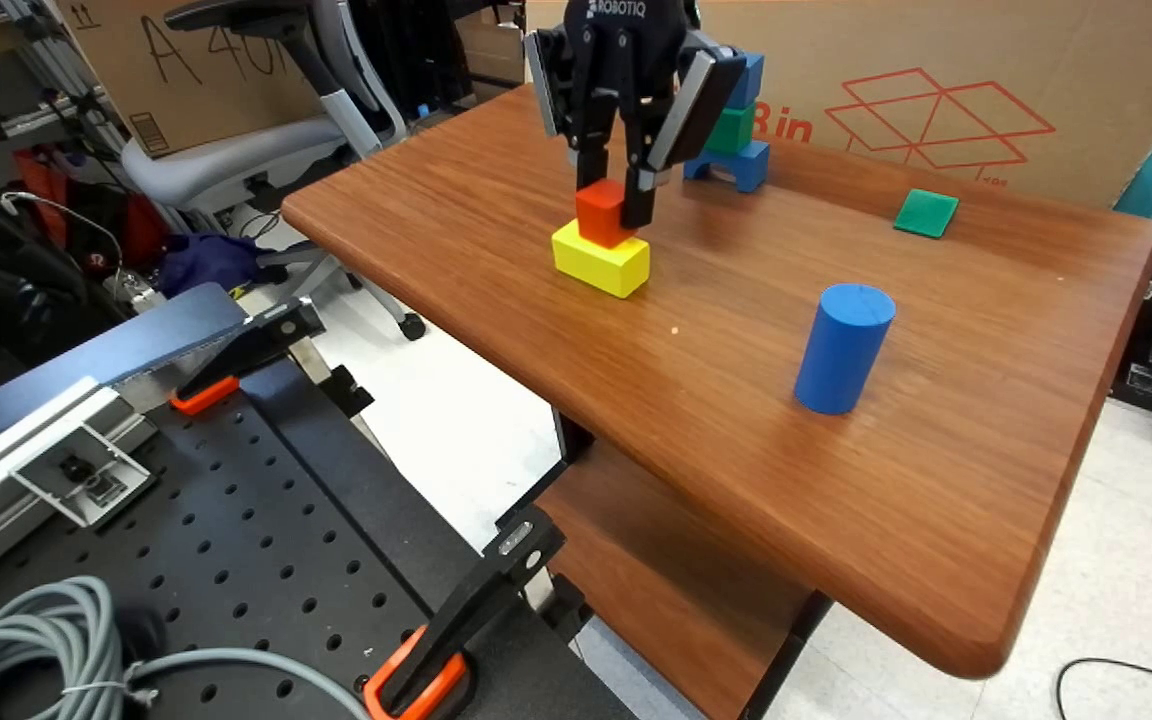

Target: Put the orange cube on the yellow block

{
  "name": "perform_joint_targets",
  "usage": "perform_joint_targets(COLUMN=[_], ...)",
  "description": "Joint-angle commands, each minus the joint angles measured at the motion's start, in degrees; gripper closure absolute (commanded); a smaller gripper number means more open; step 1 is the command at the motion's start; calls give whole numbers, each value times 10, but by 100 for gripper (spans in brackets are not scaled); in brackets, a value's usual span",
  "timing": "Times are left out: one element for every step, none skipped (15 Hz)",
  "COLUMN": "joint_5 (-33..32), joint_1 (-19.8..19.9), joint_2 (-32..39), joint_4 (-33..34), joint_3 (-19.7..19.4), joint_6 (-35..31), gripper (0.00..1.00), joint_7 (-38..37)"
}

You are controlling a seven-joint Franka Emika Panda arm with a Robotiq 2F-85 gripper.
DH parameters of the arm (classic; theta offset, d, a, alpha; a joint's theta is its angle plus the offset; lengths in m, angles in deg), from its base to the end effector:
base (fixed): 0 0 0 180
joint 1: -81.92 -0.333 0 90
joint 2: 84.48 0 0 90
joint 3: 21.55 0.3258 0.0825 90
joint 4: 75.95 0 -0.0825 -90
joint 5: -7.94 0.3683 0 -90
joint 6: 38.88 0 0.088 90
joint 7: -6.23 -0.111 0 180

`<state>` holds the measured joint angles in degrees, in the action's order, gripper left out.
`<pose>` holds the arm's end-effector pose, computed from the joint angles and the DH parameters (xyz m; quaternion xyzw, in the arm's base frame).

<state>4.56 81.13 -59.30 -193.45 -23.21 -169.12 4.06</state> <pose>0.5642 -0.0100 0.2227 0.9938 -0.0043 -0.1080 0.0278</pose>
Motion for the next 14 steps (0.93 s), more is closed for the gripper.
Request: perform_joint_targets(joint_5=[-4, -2, 0, 0, 0, 0, 0, 1, 1, 7, 12, 23, 35, 54], joint_1=[-1, -1, -1, -1, -2, -4, -6, -8, -10, -11, -13, -12, -11, -8], joint_2=[-2, -6, -8, -13, -21, -32, -41, -52, -60, -70, -77, -80, -84, -83], joint_4=[1, -1, -3, -8, -14, -21, -25, -27, -28, -26, -23, -12, -7, 4], joint_3=[5, 6, 7, 8, 9, 11, 13, 16, 18, 22, 25, 29, 32, 35], joint_6=[14, 15, 16, 13, 6, 1, -5, -6, -7, 1, 1, 12, 14, 27], gripper=[27, 19, 12, 4, 1, 0, 0, 0, 0, 0, 0, 0, 0, 0], joint_7=[7, 8, 7, 6, 3, 2, 0, -2, -5, -8, -11, -13, -17, -18])
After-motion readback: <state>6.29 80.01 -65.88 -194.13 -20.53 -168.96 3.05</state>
